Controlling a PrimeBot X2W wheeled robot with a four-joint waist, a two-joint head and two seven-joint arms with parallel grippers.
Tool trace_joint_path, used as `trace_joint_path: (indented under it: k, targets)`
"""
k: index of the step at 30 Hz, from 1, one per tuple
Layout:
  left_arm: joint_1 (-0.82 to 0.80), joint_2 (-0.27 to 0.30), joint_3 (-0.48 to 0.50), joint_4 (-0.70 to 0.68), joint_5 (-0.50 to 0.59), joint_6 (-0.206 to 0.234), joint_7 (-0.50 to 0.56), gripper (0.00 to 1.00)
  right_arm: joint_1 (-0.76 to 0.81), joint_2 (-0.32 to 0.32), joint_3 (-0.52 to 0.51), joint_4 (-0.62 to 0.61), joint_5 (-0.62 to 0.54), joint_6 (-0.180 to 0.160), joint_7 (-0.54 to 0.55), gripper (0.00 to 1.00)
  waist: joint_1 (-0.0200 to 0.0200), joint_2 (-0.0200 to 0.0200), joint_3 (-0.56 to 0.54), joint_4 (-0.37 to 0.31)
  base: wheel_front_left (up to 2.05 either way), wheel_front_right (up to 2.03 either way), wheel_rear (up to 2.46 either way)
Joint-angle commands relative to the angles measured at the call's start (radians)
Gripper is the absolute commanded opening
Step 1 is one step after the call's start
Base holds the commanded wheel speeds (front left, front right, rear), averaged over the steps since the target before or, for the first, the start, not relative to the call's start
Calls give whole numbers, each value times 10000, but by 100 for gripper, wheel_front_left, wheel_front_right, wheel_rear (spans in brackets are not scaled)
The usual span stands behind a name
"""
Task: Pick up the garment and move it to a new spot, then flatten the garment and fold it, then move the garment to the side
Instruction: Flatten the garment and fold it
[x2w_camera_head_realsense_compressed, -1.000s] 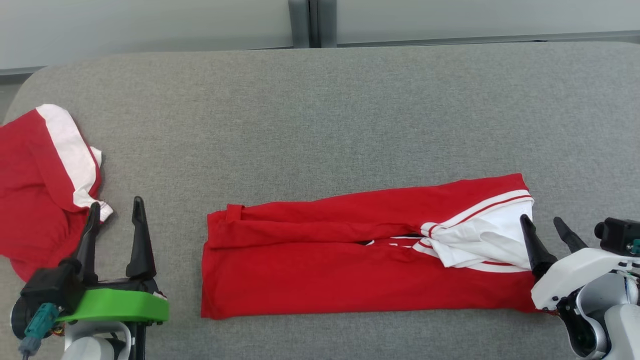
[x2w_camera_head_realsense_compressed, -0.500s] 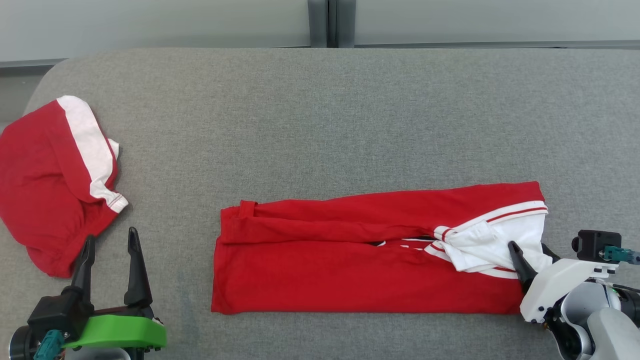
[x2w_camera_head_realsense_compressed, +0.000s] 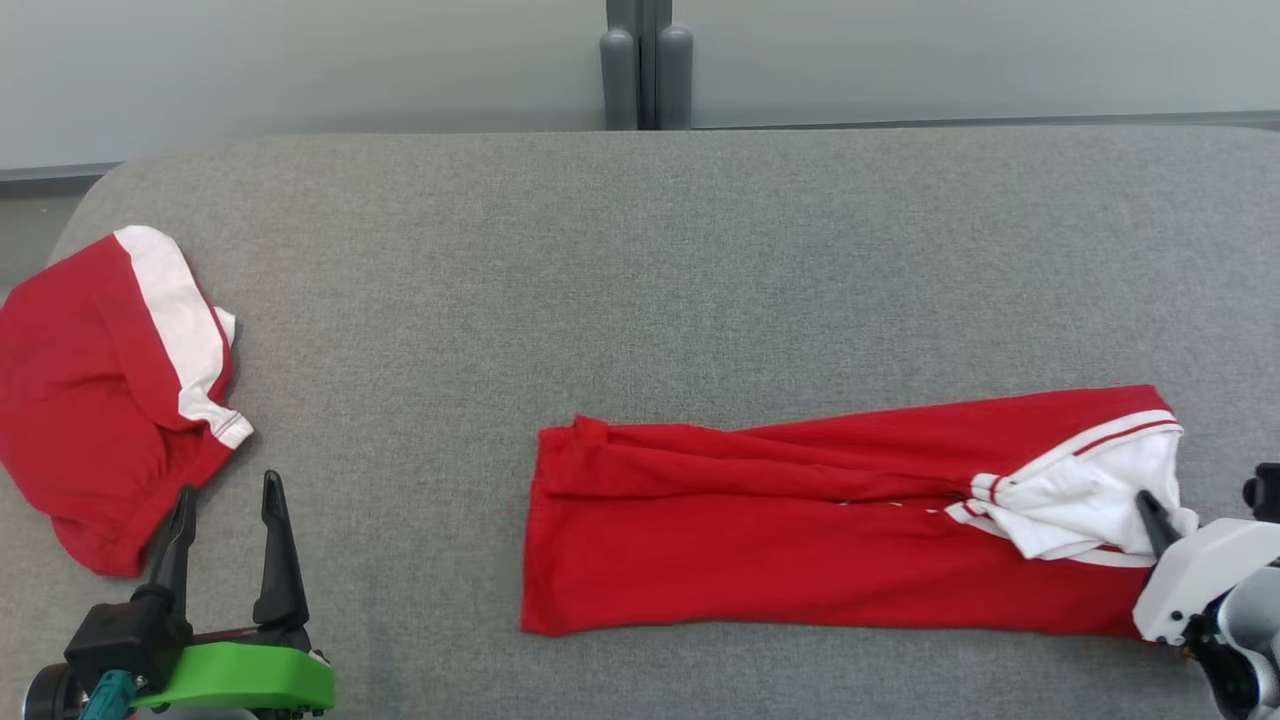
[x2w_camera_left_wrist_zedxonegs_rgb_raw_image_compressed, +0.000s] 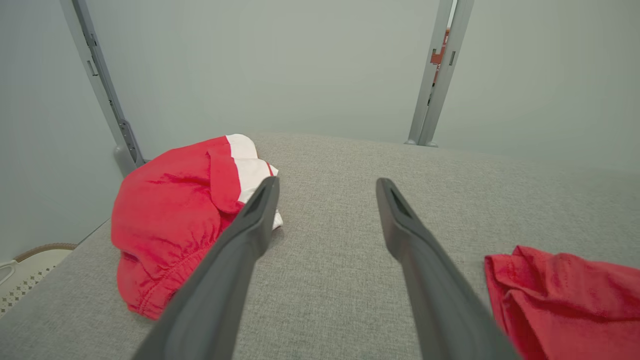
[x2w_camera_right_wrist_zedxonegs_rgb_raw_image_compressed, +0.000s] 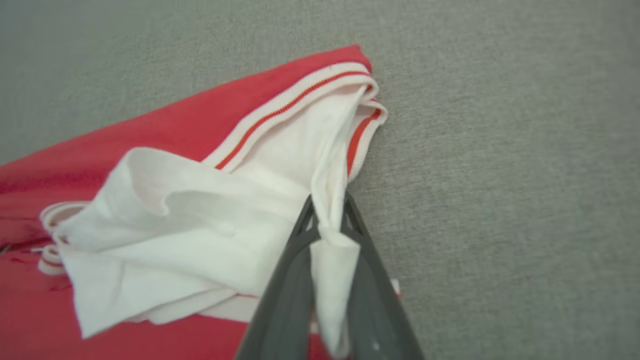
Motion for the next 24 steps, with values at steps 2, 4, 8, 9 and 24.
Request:
trace_joint_path:
  k: [2, 4, 8, 9, 24]
  targets:
    - [222, -12, 30, 0, 98, -59, -1, 100, -54, -226, -241, 108, -132, -26, -94, 0, 1, -1, -152, -98, 0, 0, 0]
    - [271, -13, 62, -19, 103, -55, -1, 100, -42, -284, -331, 33, -110, -24, -93, 0, 1, -1, -237, -182, 0, 0, 0]
    - [418, -21, 24, -45, 8, -61, -1, 100, 46, -124, -260, -396, 23, -24, 24, 0, 1, -1, -343, -376, 0, 0, 0]
    - [420, -20, 4, -40, -24, -61, -1, 100, 80, -24, -177, -568, 118, -24, 101, 0, 1, -1, -357, -426, 0, 0, 0]
    - [306, -15, -235, 81, -236, -69, -3, 100, 767, 1547, 2103, -3981, 621, -16, 989, 0, 1, -1, -393, -389, 0, 0, 0]
